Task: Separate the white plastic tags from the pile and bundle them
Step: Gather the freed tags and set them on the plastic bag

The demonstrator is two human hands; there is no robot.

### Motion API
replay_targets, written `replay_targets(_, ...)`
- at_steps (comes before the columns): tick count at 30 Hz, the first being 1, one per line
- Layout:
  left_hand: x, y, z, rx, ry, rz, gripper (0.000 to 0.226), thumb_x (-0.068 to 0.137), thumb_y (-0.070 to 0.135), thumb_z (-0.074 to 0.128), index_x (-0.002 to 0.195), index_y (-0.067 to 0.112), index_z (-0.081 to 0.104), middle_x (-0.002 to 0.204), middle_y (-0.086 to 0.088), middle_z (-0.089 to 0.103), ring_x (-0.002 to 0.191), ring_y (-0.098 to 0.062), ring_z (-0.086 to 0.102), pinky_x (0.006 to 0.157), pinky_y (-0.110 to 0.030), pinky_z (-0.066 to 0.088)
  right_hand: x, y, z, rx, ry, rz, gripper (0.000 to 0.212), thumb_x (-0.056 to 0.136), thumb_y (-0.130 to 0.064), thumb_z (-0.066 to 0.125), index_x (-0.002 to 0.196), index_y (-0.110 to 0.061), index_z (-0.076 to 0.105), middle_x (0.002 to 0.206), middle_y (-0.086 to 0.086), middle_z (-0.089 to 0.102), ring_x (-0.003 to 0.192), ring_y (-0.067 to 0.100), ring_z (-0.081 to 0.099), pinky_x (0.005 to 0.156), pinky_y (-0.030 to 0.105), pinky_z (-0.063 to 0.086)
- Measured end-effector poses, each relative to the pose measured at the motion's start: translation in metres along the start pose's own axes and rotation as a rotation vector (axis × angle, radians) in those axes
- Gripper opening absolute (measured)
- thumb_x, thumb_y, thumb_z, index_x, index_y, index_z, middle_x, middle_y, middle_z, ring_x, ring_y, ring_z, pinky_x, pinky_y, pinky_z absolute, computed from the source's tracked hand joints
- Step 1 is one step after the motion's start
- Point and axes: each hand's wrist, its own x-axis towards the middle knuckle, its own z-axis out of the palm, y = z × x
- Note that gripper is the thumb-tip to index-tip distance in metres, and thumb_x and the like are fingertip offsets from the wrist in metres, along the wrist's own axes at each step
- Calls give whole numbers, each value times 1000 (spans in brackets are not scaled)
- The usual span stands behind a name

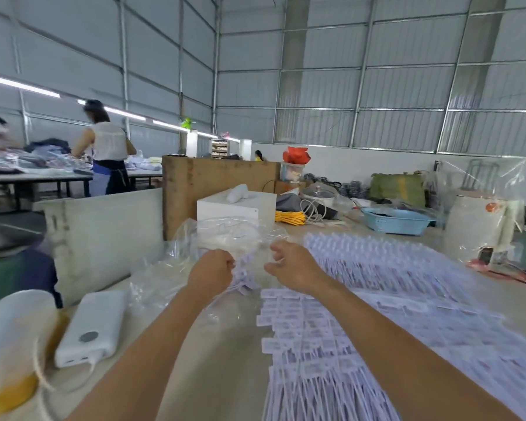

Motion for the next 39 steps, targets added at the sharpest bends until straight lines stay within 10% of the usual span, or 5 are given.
replay_targets(7,27,-31,36,228,34,54,33,88,-2,47,115,7,64,114,-16,60,109,-24,55,87,-23,39,14,10,26,-321,-216,-18,54,94,-35,54,141,-11,41,145,9,42,131,24,42,106,33,35)
replay_targets(17,20,2,38,713,-167,37,36,90,23,52,125,15,53,130,-11,45,126,-31,37,102,-45,32,11,9,27,-300,-258,-13,34,97,-31,49,112,-5,64,112,14,64,103,27,59,88,34,45)
replay_targets(23,4,75,13,309,37,349,25,92,18,50,108,14,68,108,-9,61,105,-27,54,85,-36,43,-16,15,-33,-257,-179,-64,26,95,-22,53,112,-7,67,114,7,66,100,20,59,84,27,44)
replay_targets(33,-24,164,54,-38,-505,564,37,90,38,61,114,10,66,109,-3,65,100,-17,60,81,-25,46,-119,128,-127,-219,171,186,18,90,-7,57,97,0,72,100,11,72,93,22,67,77,19,47)
replay_targets(39,-26,199,64,-62,-485,577,15,91,31,61,80,24,53,80,8,51,67,-8,48,56,-23,36,-142,155,-130,44,183,208,21,93,-6,53,90,-8,74,57,-7,54,43,-2,43,47,10,34)
